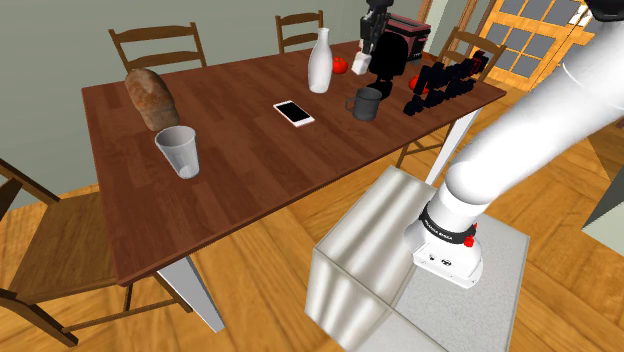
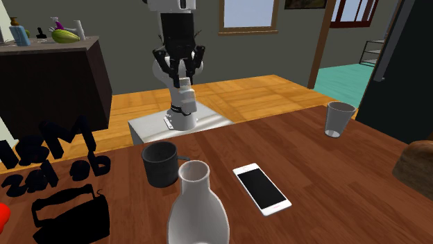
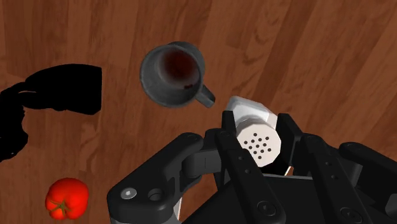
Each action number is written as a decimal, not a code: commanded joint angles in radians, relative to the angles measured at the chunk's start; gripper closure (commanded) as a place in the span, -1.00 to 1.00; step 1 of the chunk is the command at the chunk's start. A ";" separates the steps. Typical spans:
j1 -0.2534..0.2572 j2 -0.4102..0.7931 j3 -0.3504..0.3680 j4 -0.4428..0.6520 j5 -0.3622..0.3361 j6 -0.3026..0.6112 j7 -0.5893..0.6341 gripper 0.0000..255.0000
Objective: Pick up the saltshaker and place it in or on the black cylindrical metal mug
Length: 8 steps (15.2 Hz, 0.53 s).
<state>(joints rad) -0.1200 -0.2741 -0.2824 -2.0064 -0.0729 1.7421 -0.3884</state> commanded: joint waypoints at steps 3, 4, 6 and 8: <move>-0.028 0.096 -0.067 0.118 0.014 -0.022 -0.105 1.00; -0.036 0.123 -0.082 0.152 0.021 -0.029 -0.131 1.00; -0.048 0.168 -0.105 0.207 0.035 -0.042 -0.171 1.00; -0.049 0.166 -0.105 0.178 0.034 -0.014 -0.170 1.00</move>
<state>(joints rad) -0.1682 -0.1136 -0.3855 -1.8224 -0.0404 1.7163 -0.5546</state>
